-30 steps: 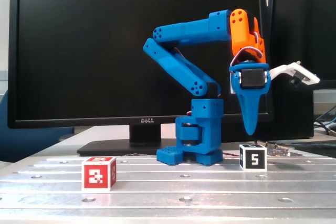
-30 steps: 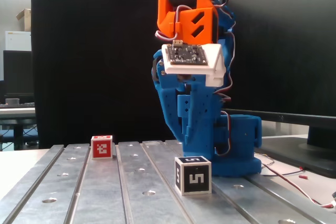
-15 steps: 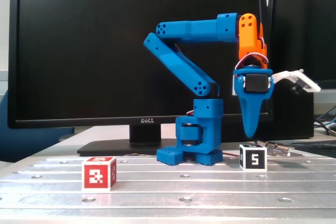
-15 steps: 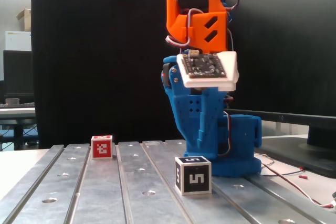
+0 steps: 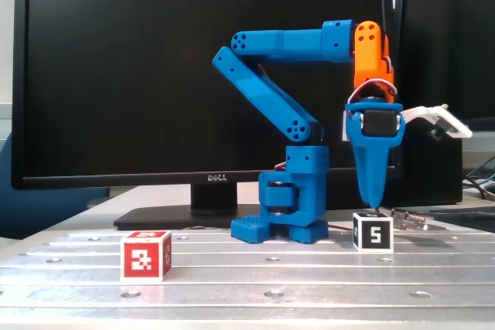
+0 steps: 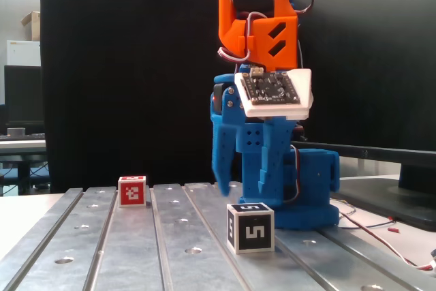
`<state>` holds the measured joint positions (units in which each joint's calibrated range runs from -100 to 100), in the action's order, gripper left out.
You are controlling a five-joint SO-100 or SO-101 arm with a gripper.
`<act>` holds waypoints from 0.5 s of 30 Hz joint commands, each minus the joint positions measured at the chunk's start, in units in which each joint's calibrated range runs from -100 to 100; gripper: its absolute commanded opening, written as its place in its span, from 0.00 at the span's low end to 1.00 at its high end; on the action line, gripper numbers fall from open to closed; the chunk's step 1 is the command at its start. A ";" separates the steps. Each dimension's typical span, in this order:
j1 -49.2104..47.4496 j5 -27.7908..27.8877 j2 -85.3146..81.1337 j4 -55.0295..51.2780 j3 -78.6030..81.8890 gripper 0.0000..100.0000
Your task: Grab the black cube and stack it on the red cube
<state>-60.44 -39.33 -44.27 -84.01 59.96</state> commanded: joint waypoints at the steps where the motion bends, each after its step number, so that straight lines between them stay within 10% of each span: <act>1: -0.72 0.20 0.16 0.00 -2.30 0.21; 15: -0.87 0.20 0.16 -0.17 -1.75 0.27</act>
<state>-61.04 -39.33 -44.27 -84.01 59.96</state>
